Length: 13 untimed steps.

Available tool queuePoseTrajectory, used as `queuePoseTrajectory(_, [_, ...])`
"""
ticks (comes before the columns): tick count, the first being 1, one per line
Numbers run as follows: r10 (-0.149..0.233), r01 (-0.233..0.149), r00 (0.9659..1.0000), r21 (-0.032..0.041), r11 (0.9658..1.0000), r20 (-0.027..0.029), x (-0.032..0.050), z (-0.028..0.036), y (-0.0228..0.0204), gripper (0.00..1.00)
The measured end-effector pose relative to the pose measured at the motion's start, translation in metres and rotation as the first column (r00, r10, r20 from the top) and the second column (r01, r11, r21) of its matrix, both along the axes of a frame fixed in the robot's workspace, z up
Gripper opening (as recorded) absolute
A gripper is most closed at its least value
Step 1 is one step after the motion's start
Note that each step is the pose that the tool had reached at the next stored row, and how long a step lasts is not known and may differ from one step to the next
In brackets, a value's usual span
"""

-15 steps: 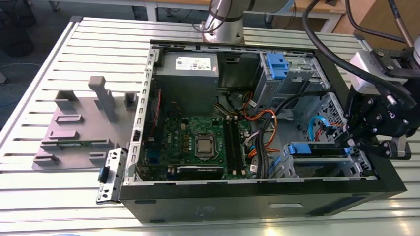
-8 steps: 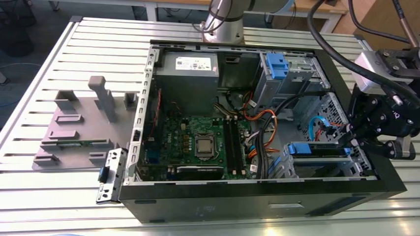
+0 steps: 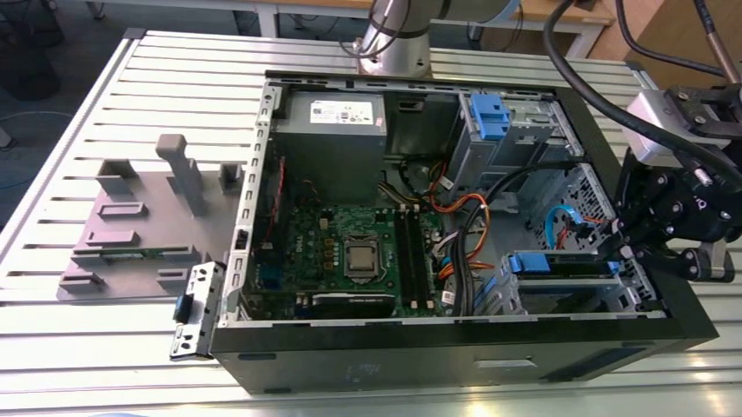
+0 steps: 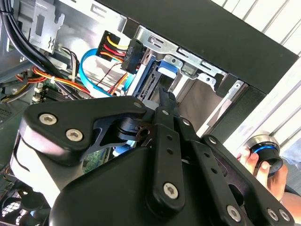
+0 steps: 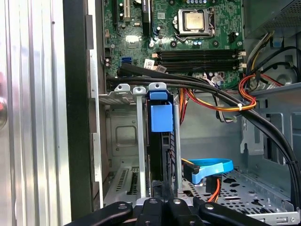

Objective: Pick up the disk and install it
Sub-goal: 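Insert the first disk wire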

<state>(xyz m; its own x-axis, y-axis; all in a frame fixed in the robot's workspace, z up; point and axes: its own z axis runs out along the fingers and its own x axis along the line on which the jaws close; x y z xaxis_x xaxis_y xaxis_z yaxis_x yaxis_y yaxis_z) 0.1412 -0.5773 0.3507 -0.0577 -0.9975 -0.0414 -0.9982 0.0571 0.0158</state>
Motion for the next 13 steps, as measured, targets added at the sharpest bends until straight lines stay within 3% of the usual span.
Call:
queuePoseTrajectory(1, [0.000,0.000,1.0000,-0.0001,1.0000,0.0000,0.0000,0.0000,0.0000,0.11])
queuePoseTrajectory(3, [0.000,0.000,1.0000,0.0000,1.0000,0.0000,0.0001,0.0000,0.0000,0.23])
queuePoseTrajectory(4, [0.000,0.000,1.0000,0.0000,1.0000,0.0000,0.0001,0.0000,0.0000,0.23])
queuePoseTrajectory(8, [-0.001,0.001,1.0000,0.0000,1.0000,0.0000,0.0002,0.0000,0.0000,0.41])
queuePoseTrajectory(13, [-0.001,0.001,1.0000,-0.0002,1.0000,0.0000,0.0005,0.0005,0.0000,0.41])
